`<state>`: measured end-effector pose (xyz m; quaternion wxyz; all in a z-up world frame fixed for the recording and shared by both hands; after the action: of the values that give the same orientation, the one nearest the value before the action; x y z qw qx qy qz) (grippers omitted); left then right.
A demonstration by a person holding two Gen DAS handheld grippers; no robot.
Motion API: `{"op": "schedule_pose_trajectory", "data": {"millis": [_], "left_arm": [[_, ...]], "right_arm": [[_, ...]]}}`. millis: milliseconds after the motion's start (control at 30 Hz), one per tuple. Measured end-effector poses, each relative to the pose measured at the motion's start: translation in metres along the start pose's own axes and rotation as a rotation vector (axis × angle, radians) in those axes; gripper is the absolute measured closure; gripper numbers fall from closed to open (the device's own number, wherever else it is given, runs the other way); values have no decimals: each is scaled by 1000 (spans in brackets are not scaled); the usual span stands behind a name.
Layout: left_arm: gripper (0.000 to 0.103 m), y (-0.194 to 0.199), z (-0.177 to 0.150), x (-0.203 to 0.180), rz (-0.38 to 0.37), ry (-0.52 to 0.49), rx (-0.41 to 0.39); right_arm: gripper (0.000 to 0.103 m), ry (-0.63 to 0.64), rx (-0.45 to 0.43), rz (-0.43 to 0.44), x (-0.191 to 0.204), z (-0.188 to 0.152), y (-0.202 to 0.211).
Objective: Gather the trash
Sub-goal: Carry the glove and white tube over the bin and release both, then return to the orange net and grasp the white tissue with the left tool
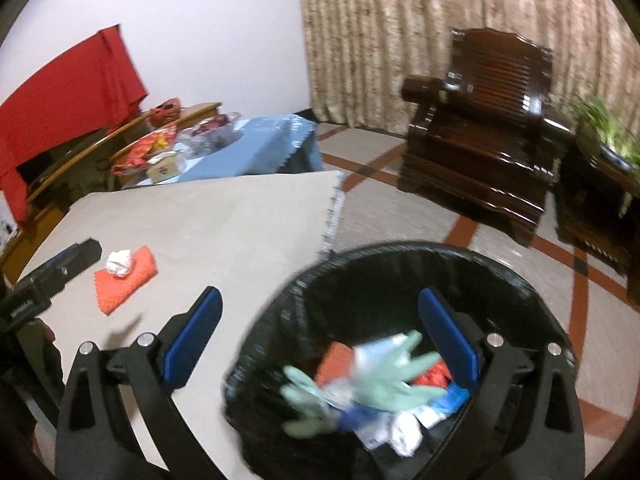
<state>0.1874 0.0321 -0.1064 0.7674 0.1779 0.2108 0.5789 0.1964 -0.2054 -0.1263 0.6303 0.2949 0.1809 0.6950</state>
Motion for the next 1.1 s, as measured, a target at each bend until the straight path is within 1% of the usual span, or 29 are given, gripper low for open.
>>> {"op": "schedule_pose_trajectory", "data": {"millis": [267,467,600,800,1033,1100], "left_arm": [[6,12,-9,81,158,40,-10],[7,4,-16,123,213,74,1],[8,-11,-22,141,230,89,26],[12,-35,-32,159,233,104,71],[23,-70,-41,169,205,112,131],[30,-76,-43,170,196,109,139]], "right_arm": [[7,71,-1,93,68,14,-35],[7,119,13,120,109,16,-65],[7,124,36,126,128,16,-87],[7,131,64,126,148,12,-117],[7,150,93,120,161,5,-139],[7,152,100,117,162,4,-143]]}}
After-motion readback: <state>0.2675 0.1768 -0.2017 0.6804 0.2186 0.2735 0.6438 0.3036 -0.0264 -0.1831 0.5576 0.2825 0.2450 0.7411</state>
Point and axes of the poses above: each gripper's, at about its wrist camera, not at the fingertips, and y roughly against the way its jaws point, x to its left, z to its top, the point moved 6 cm from there along -y, roughly the way its jaws point, and after that the axes turned 6 degrees about -y, right-handed, at the moved point
